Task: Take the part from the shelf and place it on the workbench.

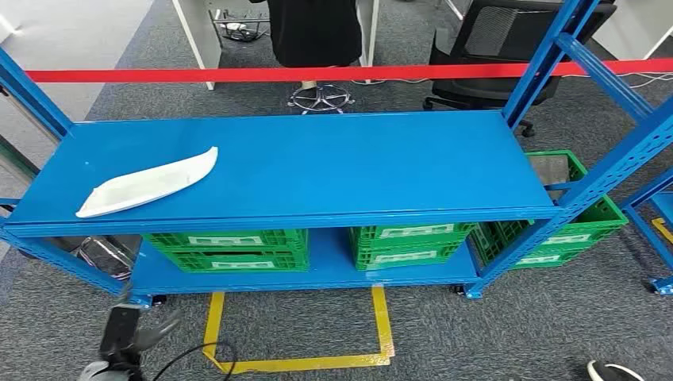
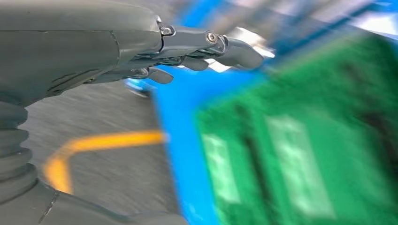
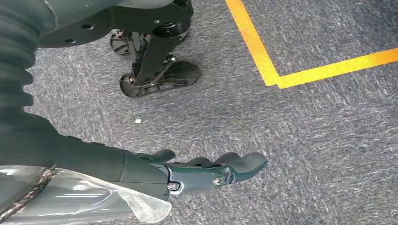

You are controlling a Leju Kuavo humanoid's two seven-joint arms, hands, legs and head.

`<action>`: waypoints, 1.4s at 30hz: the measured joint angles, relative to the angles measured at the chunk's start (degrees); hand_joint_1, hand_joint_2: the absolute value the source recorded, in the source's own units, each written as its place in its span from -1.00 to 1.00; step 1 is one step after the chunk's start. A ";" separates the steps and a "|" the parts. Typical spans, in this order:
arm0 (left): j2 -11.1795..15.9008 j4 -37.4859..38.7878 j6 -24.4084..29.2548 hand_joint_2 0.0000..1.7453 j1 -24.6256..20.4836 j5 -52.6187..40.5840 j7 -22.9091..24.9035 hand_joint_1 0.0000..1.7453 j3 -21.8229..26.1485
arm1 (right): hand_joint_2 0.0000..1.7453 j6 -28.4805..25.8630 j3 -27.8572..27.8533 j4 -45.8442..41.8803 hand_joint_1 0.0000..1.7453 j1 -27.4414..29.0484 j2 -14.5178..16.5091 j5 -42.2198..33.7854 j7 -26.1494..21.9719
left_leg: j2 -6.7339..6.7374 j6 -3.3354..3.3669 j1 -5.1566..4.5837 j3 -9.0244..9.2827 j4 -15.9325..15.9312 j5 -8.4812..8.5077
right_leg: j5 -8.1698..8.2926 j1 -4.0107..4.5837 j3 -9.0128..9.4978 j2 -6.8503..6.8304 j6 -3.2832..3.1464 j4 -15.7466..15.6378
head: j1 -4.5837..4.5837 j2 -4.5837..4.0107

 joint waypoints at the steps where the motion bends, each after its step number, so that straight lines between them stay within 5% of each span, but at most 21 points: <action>1: -0.25 -0.64 0.13 1.00 0.05 -0.05 0.00 -1.00 -0.36 | 1.00 -0.02 -0.02 0.00 -1.00 -0.01 0.00 0.15 0.06 | 0.01 0.00 0.00 0.00 0.00 0.00 | 0.01 0.00 -0.01 0.03 0.00 0.00 | 0.02 0.00; 14: -3.05 -19.37 5.15 1.00 1.52 -2.02 -0.01 -1.00 -11.55 | 1.00 -0.69 -0.35 0.24 -1.00 -0.53 -0.02 3.60 0.79 | 0.00 -0.02 0.01 -0.04 0.02 0.02 | 0.04 0.02 -0.09 0.02 -0.02 0.01 | 0.00 0.00; 23: -4.55 -29.30 24.71 1.00 1.78 -9.83 -0.02 -1.00 -18.70 | 1.00 1.48 -1.93 0.95 -1.00 -0.57 -2.18 4.05 2.56 | 0.00 0.01 -0.02 -0.05 0.04 0.04 | 0.04 -0.02 -0.09 0.00 -0.01 0.00 | 0.00 0.00; 28: -4.90 -32.76 29.29 1.00 1.78 -12.42 -0.02 -1.00 -21.82 | 1.00 1.36 -2.66 1.34 -1.00 -0.63 -3.03 4.37 2.77 | 0.00 0.01 -0.03 -0.05 0.05 0.03 | 0.04 -0.03 -0.10 0.00 -0.01 0.00 | 0.00 0.00; 32: -6.01 -34.32 30.40 1.00 1.19 -23.50 0.31 -1.00 -22.10 | 1.00 1.50 -3.28 1.64 -1.00 -0.79 -3.22 4.88 3.09 | 0.00 0.01 -0.02 -0.04 0.05 0.04 | 0.05 -0.02 -0.10 -0.01 -0.01 0.00 | -0.02 0.00; 38: -7.29 -30.90 30.40 1.00 -3.18 -45.93 11.12 -1.00 -23.27 | 1.00 3.13 -3.57 1.92 -1.00 -1.20 -3.75 5.78 3.34 | 0.00 0.01 -0.02 -0.04 0.05 0.09 | 0.10 -0.01 -0.11 -0.01 -0.02 0.00 | -0.01 0.00; 42: -6.75 -26.25 30.40 1.00 -6.71 -51.80 17.46 -1.00 -26.67 | 1.00 3.87 -3.70 2.01 -1.00 -1.52 -4.19 6.23 3.27 | 0.01 0.00 -0.01 -0.05 0.05 0.12 | 0.14 -0.01 -0.11 0.02 -0.01 0.01 | -0.01 0.00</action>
